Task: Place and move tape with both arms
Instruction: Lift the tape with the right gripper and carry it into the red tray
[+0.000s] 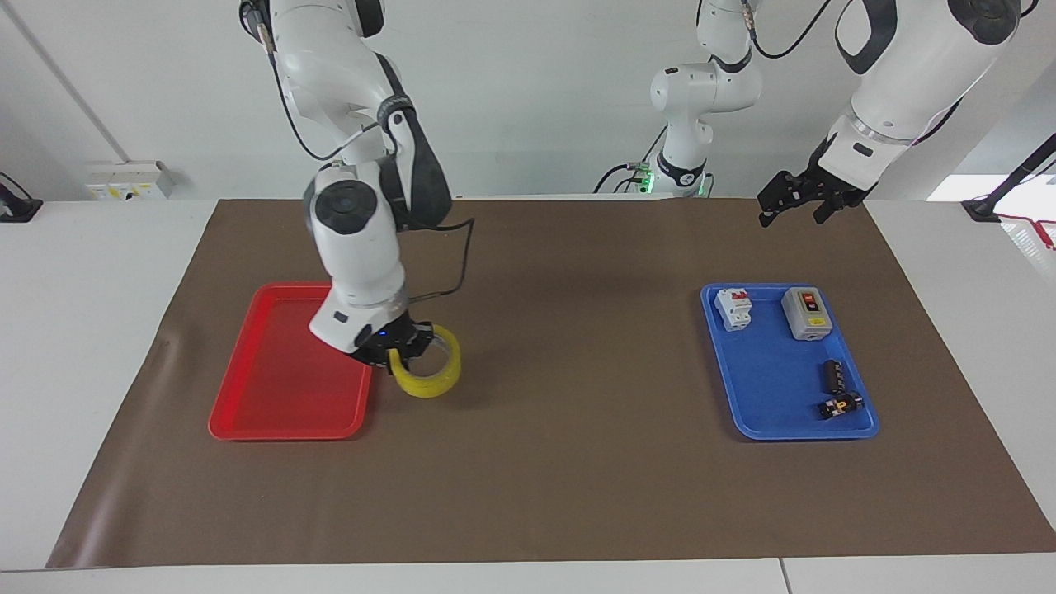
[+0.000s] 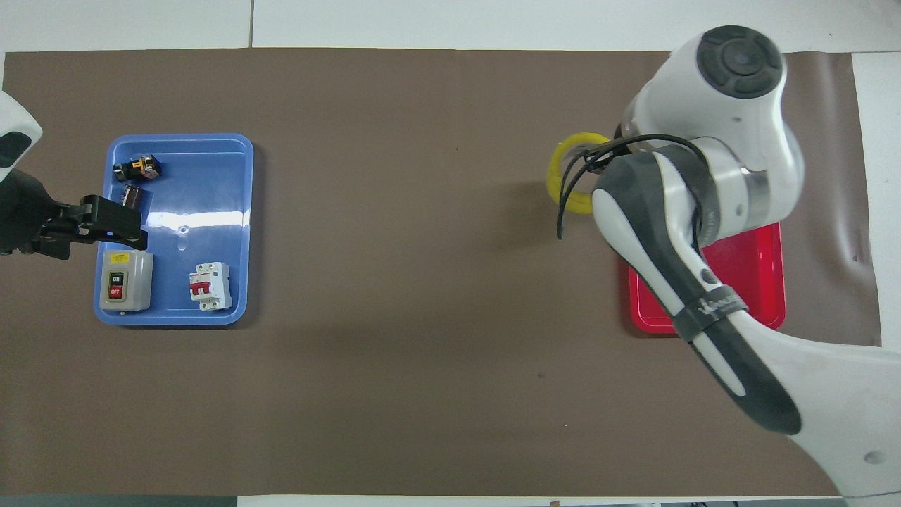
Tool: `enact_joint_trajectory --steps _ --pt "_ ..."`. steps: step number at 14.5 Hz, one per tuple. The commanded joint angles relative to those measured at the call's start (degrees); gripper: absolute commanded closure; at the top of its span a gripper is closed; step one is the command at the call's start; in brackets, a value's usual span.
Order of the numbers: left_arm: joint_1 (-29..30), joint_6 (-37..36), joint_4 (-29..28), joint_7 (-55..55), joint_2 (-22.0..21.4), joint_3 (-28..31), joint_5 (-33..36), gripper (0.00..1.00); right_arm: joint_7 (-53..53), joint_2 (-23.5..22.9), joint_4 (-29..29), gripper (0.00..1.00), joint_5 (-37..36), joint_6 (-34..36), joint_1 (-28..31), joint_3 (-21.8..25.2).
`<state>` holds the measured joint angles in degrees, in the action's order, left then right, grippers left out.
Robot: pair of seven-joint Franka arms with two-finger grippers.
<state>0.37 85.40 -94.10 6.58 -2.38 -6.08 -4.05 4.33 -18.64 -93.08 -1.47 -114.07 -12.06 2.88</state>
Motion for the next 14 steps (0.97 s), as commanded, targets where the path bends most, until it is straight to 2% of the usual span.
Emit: enact_joint_trajectory --steps 1,3,6,11,14 --pt "0.2 0.1 -1.9 -0.2 -1.8 -0.1 -0.9 0.00 13.2 4.0 -7.8 1.00 -0.4 -1.9 8.3 -1.1" --pt "0.2 -0.8 -1.7 -0.1 -1.8 0.0 -0.9 0.00 16.9 6.2 -14.7 1.00 -0.3 -6.7 11.6 -1.1" --pt "0.2 -0.8 -2.0 -0.3 -1.8 -0.1 -0.9 0.00 21.6 8.8 -25.1 1.00 -0.1 -18.1 15.4 -1.1" --pt "0.9 -0.3 -2.0 0.0 -2.0 0.1 -1.0 0.00 21.6 9.8 -29.7 1.00 0.3 -21.4 16.3 -1.1" --pt "0.9 -0.3 -1.9 0.0 -2.0 0.1 -1.0 0.00 22.2 9.3 -30.3 1.00 0.3 -24.1 16.5 -1.0"
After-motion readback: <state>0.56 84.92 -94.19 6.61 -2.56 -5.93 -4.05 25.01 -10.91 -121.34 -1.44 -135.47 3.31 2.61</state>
